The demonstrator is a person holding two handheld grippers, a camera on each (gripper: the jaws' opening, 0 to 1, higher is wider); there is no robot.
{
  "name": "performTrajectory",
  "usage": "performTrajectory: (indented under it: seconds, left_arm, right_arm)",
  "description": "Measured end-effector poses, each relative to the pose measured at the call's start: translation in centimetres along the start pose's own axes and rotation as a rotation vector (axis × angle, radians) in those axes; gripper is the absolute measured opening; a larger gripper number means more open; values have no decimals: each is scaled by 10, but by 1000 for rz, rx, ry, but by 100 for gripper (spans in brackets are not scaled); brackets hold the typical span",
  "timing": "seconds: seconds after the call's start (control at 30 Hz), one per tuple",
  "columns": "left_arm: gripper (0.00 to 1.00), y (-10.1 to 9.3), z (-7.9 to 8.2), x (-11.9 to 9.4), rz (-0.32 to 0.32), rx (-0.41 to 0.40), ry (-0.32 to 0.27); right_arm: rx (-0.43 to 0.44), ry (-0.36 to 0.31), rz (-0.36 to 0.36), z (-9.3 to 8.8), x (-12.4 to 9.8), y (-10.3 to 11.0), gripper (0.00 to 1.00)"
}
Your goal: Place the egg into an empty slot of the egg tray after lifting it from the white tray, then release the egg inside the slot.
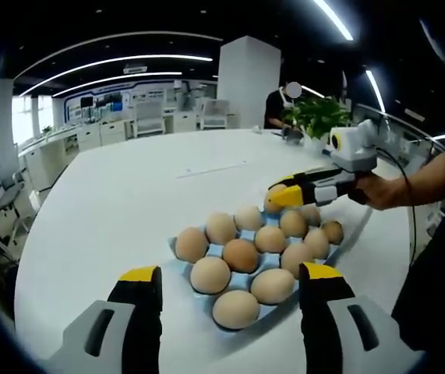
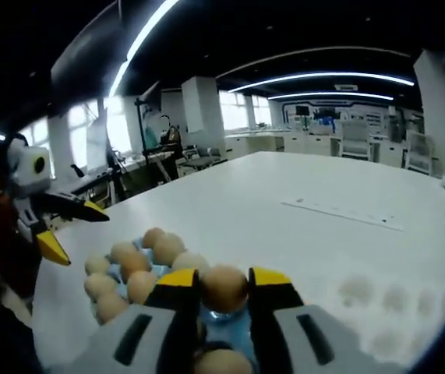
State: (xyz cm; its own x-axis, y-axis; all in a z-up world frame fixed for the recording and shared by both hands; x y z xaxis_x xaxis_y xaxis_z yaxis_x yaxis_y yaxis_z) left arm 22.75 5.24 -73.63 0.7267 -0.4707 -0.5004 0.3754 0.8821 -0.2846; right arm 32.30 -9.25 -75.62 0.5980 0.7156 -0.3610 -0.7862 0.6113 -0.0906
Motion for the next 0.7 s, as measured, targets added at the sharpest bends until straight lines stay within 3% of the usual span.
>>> performTrajectory:
  seconds: [0.4, 0.7]
  left_arm:
    - [70, 2, 0, 0, 1, -1, 1]
    - [70, 0, 0, 1, 1, -2, 1]
  right_arm:
    - [54, 32, 18, -5, 7, -3, 25]
    - [174, 102, 54, -14, 13, -3, 25]
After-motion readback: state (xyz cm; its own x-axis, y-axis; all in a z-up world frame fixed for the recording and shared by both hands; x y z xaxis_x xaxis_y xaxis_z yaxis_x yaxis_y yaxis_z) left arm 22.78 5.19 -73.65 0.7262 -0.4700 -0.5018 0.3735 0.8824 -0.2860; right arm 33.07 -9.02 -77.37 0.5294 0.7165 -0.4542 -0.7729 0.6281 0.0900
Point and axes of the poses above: the point that each gripper's makers call its tool centre point, and the gripper's own axes: x roughly forward along the fingers, y roughly to its left, z roughly out of its top, the point moved 1 cm from there along -x, roughly backward along the fingers, and after that the axes turned 13 degrees about -x, right-handed, at the moved point
